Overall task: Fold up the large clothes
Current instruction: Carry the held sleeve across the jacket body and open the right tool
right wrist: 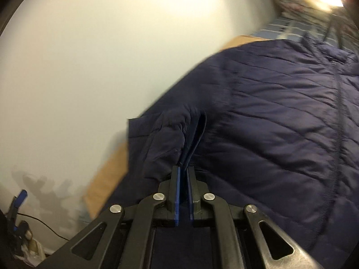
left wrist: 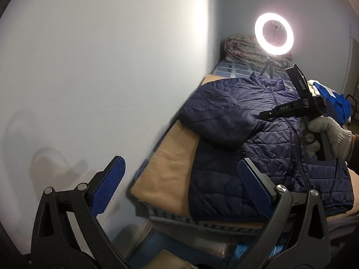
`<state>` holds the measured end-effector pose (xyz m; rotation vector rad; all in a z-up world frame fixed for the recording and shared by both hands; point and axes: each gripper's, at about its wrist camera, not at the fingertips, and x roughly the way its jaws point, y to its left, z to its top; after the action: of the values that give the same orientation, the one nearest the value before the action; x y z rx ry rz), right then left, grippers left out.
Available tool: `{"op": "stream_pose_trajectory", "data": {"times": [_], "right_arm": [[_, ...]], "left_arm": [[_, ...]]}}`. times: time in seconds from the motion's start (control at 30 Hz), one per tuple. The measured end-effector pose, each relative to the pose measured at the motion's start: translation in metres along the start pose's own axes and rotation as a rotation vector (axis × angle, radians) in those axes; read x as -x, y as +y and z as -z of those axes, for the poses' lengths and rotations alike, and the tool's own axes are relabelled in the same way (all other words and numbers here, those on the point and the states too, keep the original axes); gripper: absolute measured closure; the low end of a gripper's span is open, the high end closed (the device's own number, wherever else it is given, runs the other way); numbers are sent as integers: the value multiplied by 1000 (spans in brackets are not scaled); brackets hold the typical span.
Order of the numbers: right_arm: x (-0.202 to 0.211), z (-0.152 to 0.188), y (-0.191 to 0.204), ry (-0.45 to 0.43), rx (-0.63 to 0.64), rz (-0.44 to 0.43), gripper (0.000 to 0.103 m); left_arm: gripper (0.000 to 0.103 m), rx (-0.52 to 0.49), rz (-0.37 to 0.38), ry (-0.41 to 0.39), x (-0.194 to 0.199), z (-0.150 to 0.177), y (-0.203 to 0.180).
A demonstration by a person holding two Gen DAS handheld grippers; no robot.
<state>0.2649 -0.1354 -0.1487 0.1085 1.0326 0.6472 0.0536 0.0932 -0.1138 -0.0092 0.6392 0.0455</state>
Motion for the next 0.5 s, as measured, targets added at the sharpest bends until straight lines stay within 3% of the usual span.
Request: {"op": "stream_pose_trajectory", "data": {"times": [0.2, 0.27, 0.3, 0.37, 0.4, 0.43, 0.5], "right_arm": [[20, 1, -39, -40, -19, 86, 103], [21, -1, -60, -47, -58, 53, 103], [21, -3, -68, -43, -87, 3, 96], [16, -7, -75, -21, -136, -67, 69], [13, -8, -74, -9, -154, -100, 43], [8, -8, -71, 3, -156, -123, 35], [-6, -9, -63, 37, -144, -158, 35]], "left_arm": [[1, -40, 41, 21, -27, -12, -19], [1, -58, 41, 24, -35, -15, -26], [1, -61, 43, 25, -37, -14, -29], [1, -68, 52, 30, -41, -12, -33], [1, -73, 53, 35, -44, -12, -35], [1, -78, 55, 39, -47, -12, -36], [1, -88, 58, 58, -55, -10, -40]]}}
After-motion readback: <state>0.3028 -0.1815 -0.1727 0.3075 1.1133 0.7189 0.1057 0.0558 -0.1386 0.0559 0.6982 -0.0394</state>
